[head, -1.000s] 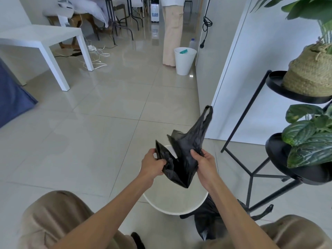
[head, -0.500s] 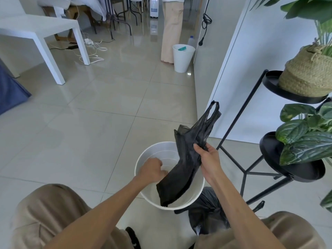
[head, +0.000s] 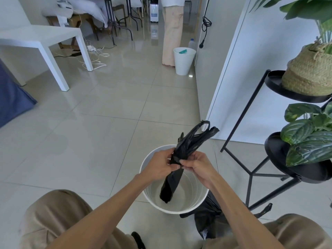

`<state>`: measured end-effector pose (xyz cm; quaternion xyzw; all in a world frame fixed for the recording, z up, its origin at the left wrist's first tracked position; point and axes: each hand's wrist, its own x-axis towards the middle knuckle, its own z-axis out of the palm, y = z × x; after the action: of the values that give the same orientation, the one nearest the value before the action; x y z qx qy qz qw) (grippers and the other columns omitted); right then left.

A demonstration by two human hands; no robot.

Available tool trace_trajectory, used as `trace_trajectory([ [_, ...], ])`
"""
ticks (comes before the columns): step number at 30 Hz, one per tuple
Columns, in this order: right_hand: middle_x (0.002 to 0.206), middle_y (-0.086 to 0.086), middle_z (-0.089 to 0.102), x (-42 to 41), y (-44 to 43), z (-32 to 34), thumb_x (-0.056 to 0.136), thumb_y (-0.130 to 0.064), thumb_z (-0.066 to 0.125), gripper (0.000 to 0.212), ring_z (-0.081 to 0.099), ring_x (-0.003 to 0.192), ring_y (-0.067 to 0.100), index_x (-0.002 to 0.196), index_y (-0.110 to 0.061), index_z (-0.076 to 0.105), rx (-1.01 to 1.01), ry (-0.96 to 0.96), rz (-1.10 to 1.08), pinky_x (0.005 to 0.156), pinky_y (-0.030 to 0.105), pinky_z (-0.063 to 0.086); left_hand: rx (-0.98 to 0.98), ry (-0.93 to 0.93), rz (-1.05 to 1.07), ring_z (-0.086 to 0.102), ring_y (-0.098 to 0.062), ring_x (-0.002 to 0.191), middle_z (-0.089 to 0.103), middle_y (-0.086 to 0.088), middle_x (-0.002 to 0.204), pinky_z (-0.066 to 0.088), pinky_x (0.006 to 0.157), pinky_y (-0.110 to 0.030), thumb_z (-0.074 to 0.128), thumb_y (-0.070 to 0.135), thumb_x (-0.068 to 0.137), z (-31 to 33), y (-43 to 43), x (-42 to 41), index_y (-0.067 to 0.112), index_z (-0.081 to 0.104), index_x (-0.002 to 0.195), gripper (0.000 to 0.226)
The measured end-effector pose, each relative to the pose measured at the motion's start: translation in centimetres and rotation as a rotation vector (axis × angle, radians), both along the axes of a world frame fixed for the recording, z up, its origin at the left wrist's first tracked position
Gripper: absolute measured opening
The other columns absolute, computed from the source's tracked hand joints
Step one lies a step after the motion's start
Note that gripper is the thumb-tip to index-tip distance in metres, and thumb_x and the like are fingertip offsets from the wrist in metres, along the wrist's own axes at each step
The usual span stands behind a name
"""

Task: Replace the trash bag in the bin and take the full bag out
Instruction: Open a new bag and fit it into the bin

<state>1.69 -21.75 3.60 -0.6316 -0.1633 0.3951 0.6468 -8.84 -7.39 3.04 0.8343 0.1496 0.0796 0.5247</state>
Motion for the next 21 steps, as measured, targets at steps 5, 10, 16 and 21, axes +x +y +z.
trace_trajectory([
  [5,0.102,0.014,0.078,0.2,0.0,0.2,0.079,0.016,0.069,0.034,0.075,0.095,0.022,0.109,0.000,0.071,-0.040,-0.074,0.061,0.080,0.027,0.057,0.025,0.031,-0.030,0.070,-0.010,0.107,0.075,0.001,0.115,0.054,0.099,-0.036,0.061,-0.003,0.087,-0.2,0.7,0.1,0.013,0.067,0.127,0.043],
  [10,0.091,0.004,0.080,0.8,-0.4,0.6,0.077,0.007,0.077,0.027,0.075,0.086,0.016,0.097,-0.010,0.075,-0.110,-0.148,-0.002,0.075,0.026,0.056,0.037,0.067,0.045,0.071,-0.012,0.106,0.077,0.005,0.110,0.054,0.098,-0.033,0.051,-0.005,0.092,-0.1,1.6,-0.5,0.019,0.072,0.118,0.042],
  [16,0.095,0.001,0.078,3.2,-2.0,1.0,0.083,0.013,0.060,0.032,0.072,0.093,0.018,0.100,-0.011,0.074,-0.198,-0.204,-0.239,0.078,0.024,0.053,0.120,0.112,0.357,0.067,-0.023,0.088,0.076,-0.006,0.095,0.048,0.076,-0.023,0.044,-0.009,0.086,0.0,3.9,-1.5,0.012,0.073,0.112,0.044],
  [21,0.097,-0.006,0.075,4.4,-1.9,1.8,0.088,0.012,0.053,0.040,0.068,0.091,0.005,0.107,-0.016,0.073,-0.227,-0.252,-0.349,0.075,0.015,0.050,0.133,0.119,0.406,0.061,-0.016,0.079,0.071,0.003,0.083,0.044,0.068,-0.017,0.048,-0.008,0.088,0.3,5.6,-2.8,0.017,0.073,0.098,0.037],
])
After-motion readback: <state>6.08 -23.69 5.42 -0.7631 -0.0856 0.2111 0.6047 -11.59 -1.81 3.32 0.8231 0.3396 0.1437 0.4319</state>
